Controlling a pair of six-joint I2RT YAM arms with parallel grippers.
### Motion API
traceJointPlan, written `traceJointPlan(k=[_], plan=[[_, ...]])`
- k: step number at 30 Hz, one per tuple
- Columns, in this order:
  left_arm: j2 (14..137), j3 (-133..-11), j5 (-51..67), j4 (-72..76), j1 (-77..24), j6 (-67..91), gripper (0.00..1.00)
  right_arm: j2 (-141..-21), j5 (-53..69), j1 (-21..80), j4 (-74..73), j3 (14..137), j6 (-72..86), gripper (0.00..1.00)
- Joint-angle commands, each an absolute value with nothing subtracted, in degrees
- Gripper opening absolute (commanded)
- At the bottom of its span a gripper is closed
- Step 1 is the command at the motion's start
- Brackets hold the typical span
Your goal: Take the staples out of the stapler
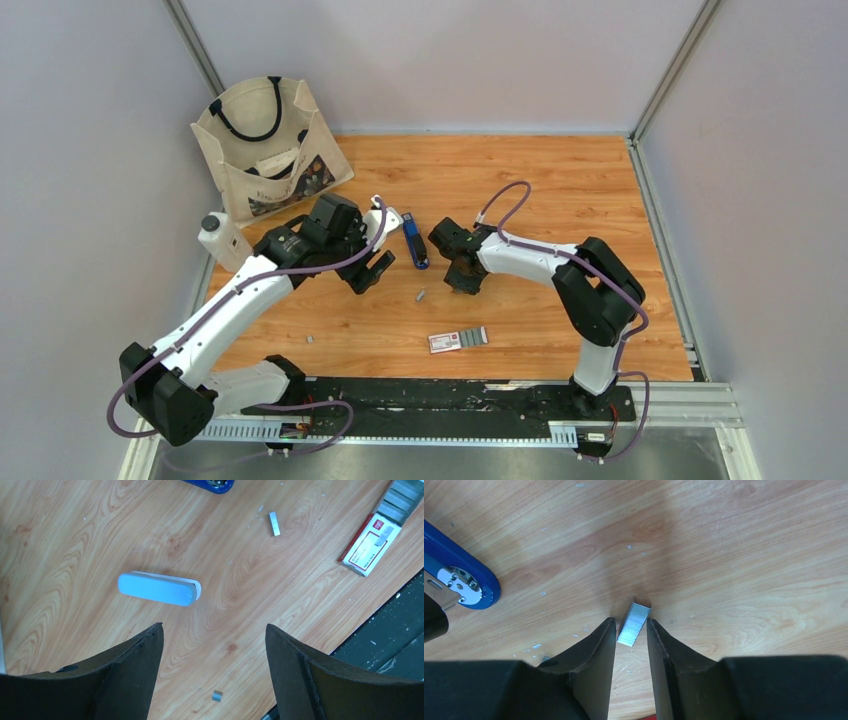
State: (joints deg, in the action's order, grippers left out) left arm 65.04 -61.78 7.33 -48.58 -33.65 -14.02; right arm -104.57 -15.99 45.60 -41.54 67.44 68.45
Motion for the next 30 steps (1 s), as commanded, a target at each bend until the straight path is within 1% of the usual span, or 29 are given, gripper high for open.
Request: traceJointPlan(k=[1, 7, 13, 16, 19, 22, 30], plan=[[63.0, -61.0, 6.9, -47.3, -33.4, -15.0, 0.82, -105.5, -19.2, 45.3, -45.3, 67.8, 64.8, 0.34], [62.8, -60.1, 6.8, -47.4, -33.5, -15.3, 0.82, -106.2, -20.1, 45.2, -46.8, 69.3, 62.2, 0.30], [62.6, -59.9, 6.8, -47.4, -33.4, -15.2, 0.82, -106.6, -19.7, 45.3, -46.1, 69.5, 60.3, 0.18], [62.8, -59.8, 6.7, -47.4, -33.4, -15.4, 0.82, -105.6, -20.0, 45.9, -46.0, 70.0, 58.3, 0.15], [63.1, -59.6, 6.4, -47.3, -33.4, -15.6, 0.82, -103.6, -21.4, 47.1, -46.8, 71.0, 55.2, 0.14], [63.1, -59.6, 6.2, -47.3, -33.4, -16.1, 0.82, -99.4, -24.1, 49.6, -48.0, 70.4, 52.7, 0.15], [63.5, -59.0, 6.3, -46.8, -33.4, -16.1, 0.82, -86.9, -21.3, 54.9, -44.8, 60.0, 50.1, 0.15]])
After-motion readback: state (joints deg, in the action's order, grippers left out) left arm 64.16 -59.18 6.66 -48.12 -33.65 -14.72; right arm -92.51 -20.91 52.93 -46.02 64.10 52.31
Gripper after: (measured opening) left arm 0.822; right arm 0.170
